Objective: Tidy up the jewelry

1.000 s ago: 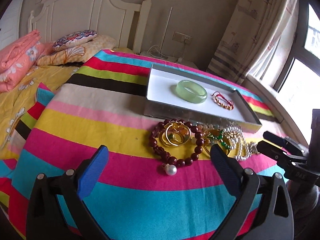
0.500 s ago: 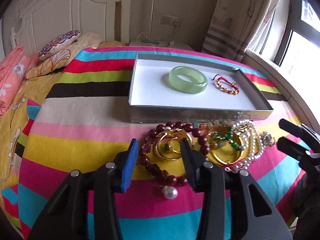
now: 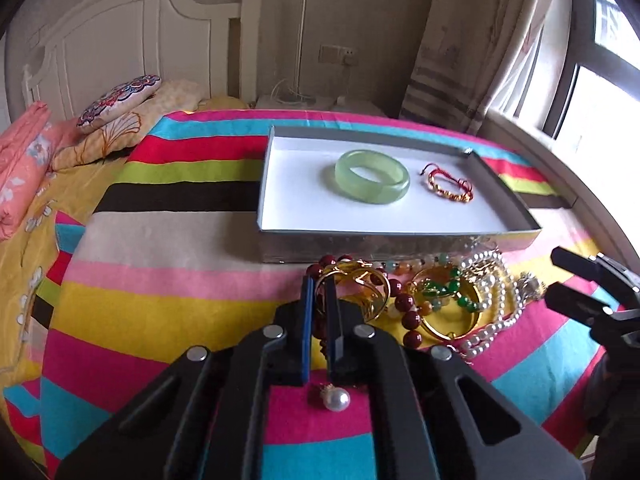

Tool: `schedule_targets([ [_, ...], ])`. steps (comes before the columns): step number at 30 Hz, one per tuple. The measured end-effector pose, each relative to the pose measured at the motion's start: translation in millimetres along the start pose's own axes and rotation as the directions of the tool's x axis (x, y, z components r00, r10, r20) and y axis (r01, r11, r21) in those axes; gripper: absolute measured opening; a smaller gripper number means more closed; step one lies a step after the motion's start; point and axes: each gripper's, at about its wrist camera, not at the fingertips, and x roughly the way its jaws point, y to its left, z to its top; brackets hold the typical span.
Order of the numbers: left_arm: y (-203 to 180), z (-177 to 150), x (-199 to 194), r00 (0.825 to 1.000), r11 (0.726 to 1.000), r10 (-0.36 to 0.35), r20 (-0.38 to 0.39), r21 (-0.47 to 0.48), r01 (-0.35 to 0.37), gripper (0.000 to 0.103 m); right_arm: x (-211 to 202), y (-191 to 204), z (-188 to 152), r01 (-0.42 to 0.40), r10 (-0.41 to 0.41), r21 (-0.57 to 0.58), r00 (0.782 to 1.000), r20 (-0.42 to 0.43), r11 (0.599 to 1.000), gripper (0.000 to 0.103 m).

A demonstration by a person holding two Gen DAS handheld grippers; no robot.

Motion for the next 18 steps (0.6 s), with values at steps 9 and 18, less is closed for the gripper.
schedule_targets([
  [9,30.1,-12.3,-42.0,0.995,0.990,-0.062,0.078,-0.125,0.071,0.000,6.6,18.9,2.6,-0.028,0.027,-0.037,1.000,-0.015,0.999,0.075],
  [18,41.2,-22.6,-43.3,0.992,0.984,-0.118,0.035,-0.134,0.121,0.000,43.0,99.2,4.7,-0.156,0.122,-0.211,0.979,-0.164,0.965,0.075],
])
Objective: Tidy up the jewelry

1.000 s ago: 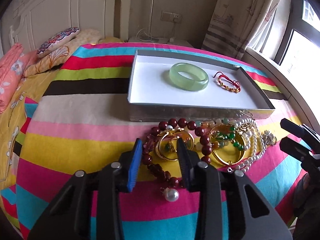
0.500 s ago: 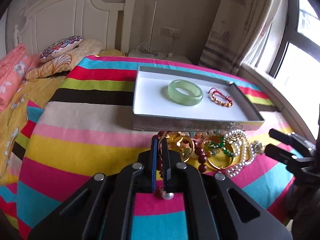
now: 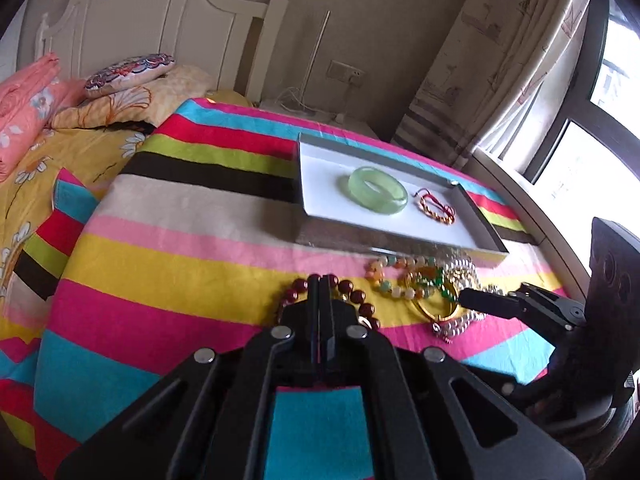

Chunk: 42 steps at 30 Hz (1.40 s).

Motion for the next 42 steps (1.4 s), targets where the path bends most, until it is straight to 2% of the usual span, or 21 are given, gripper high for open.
schedule_targets([
  [2,-1.8,-4.0,2.2,1.000,1.000,-0.013,-0.027,0.020,0.013,0.005,5.8,12.3,-1.3,-0.015,0.014,-0.037,1.000,-0.019,0.999,0.075],
  [4,-0.9,-6.3,2.3,1.000,1.000,-0.007,-0.030,0.017,0.007,0.020,10.0,19.0,-2.2,-0.001,-0.001,-0.062,0.999,-0.034,0.998,0.071],
  [6,9.6,-4.8,-0.9,1.000,0.999,-0.004,-0.001,-0.050,0.004,0.064,9.2,17.2,0.2,-0.016,0.015,-0.037,0.999,-0.028,0.999,0.069],
  [8,29.5,-3.8,-8.1,0.998,0.986,0.021,0.051,-0.165,-0.012,0.077,9.0,14.9,5.4,-0.073,0.073,0.011,0.997,-0.024,0.997,0.069],
  [11,54.3,-7.2,-14.1,0.996,0.966,0.053,0.071,-0.258,-0.033,0.077,12.9,25.0,15.1,-0.090,0.090,0.001,0.996,-0.019,0.996,0.068],
  [13,69.0,-9.8,-18.0,0.995,0.945,0.041,0.089,-0.326,-0.010,0.078,18.7,35.5,23.2,-0.091,0.091,-0.018,0.996,-0.019,0.996,0.065],
  [15,76.8,-11.0,-22.7,0.993,0.933,0.038,0.115,-0.360,0.006,0.084,26.2,46.0,30.0,-0.092,0.091,-0.036,0.996,-0.025,0.995,0.064],
  [20,70.9,-11.8,-26.0,0.991,0.944,0.044,0.129,-0.330,0.001,0.088,49.0,65.1,35.1,-0.054,0.050,-0.049,0.996,-0.079,0.997,0.062],
  [22,65.8,-12.0,-26.3,0.989,0.949,0.050,0.138,-0.316,-0.004,0.090,58.9,68.0,33.9,-0.024,0.018,-0.055,0.994,-0.109,0.998,0.058],
  [24,63.3,-12.1,-26.7,0.988,0.952,0.045,0.145,-0.306,0.002,0.091,61.0,67.3,33.8,0.000,-0.006,-0.057,0.994,-0.109,0.998,0.048],
  [31,66.7,-11.6,-27.5,0.988,0.948,0.023,0.151,-0.316,0.026,0.093,64.2,59.2,36.6,-0.027,0.026,-0.009,0.993,-0.112,1.000,0.047],
  [34,69.9,-11.6,-27.3,0.988,0.947,0.018,0.150,-0.321,0.031,0.093,63.2,61.4,36.2,-0.011,0.009,-0.025,0.996,-0.087,1.000,0.043],
  [35,70.2,-11.4,-27.0,0.989,0.946,0.016,0.149,-0.321,0.033,0.093,60.2,61.7,36.3,-0.010,0.008,-0.028,0.998,-0.066,1.000,0.037],
  [42,66.1,-9.0,-17.2,0.996,0.955,-0.019,0.091,-0.292,0.045,0.094,30.0,44.2,32.2,-0.043,0.041,0.030,0.997,0.072,0.999,0.037],
])
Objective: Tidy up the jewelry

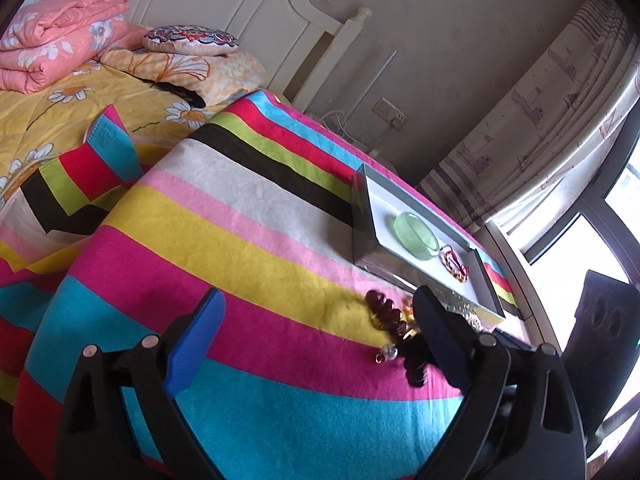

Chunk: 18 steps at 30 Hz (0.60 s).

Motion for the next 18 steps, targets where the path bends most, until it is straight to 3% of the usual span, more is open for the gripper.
schedule_targets([
  [2,-4.8,0.1,8.5,0.998,1.000,-0.013,-0.057,0.025,0.014,0.094,-13.0,-12.0,1.6,0.008,-0.010,0.036,0.999,0.042,0.999,0.037],
  [9,-17.9,-4.5,16.4,0.995,0.997,0.000,-0.097,0.083,0.008,0.094,-37.7,-48.2,-2.7,-0.009,-0.003,0.133,0.996,0.090,0.991,0.037],
  [12,-21.2,-5.7,18.5,0.987,0.994,-0.093,-0.133,0.044,0.099,0.094,-48.6,-65.7,-9.4,-0.032,0.015,0.177,0.995,0.097,0.984,0.037],
  [13,-22.3,-6.8,22.6,0.975,0.988,-0.153,-0.159,0.001,0.155,0.094,-51.7,-71.3,-12.2,-0.046,0.027,0.192,0.995,0.100,0.980,0.037],
  [16,-36.9,-9.8,41.0,0.913,0.945,-0.326,-0.245,-0.094,0.312,0.094,-57.6,-80.2,-19.8,-0.068,0.044,0.214,0.993,0.112,0.974,0.037],
  [18,-51.1,-10.2,52.1,0.881,0.926,-0.378,-0.285,-0.122,0.358,0.094,-61.0,-80.2,-25.4,-0.064,0.042,0.198,0.993,0.112,0.978,0.037],
])
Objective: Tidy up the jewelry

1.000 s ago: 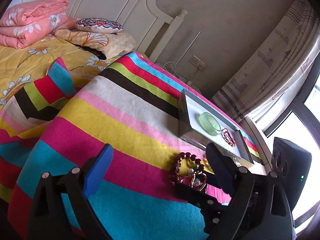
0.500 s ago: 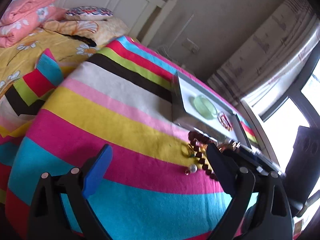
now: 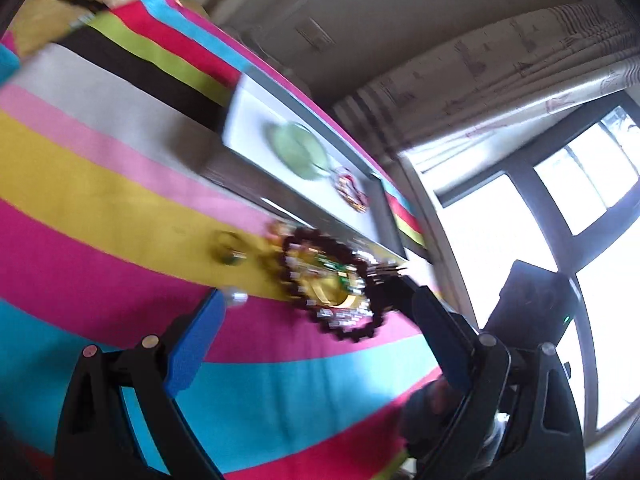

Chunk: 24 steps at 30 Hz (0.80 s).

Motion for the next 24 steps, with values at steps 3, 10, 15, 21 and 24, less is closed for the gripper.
schedule_targets([
  [3,-4.1,7.9,21.5,0.997,0.996,-0.065,-0.049,-0.069,0.061,0.094,-3.8,0.6,-5.1,-0.005,0.005,-0.015,1.000,0.003,1.000,0.037],
  [10,-17.1,13.8,53.0,0.994,0.991,-0.086,-0.066,-0.110,0.079,0.030,-11.6,-3.7,-10.4,-0.019,0.020,-0.026,1.000,0.009,0.999,0.037],
  [15,-36.3,11.2,42.2,1.000,0.999,-0.023,0.011,-0.030,0.023,0.012,-17.6,-16.1,-8.9,-0.054,0.053,0.025,0.998,0.027,0.998,0.035],
  [21,-47.0,12.4,35.6,0.999,0.999,-0.036,0.016,0.006,0.036,0.012,-29.3,-40.8,-10.5,-0.080,0.074,0.135,0.996,0.054,0.988,0.018],
  [24,-42.4,10.2,33.3,0.999,1.000,-0.029,0.019,0.005,0.029,0.012,-26.9,-37.3,-10.1,-0.059,0.060,0.107,0.998,-0.004,0.992,0.019],
])
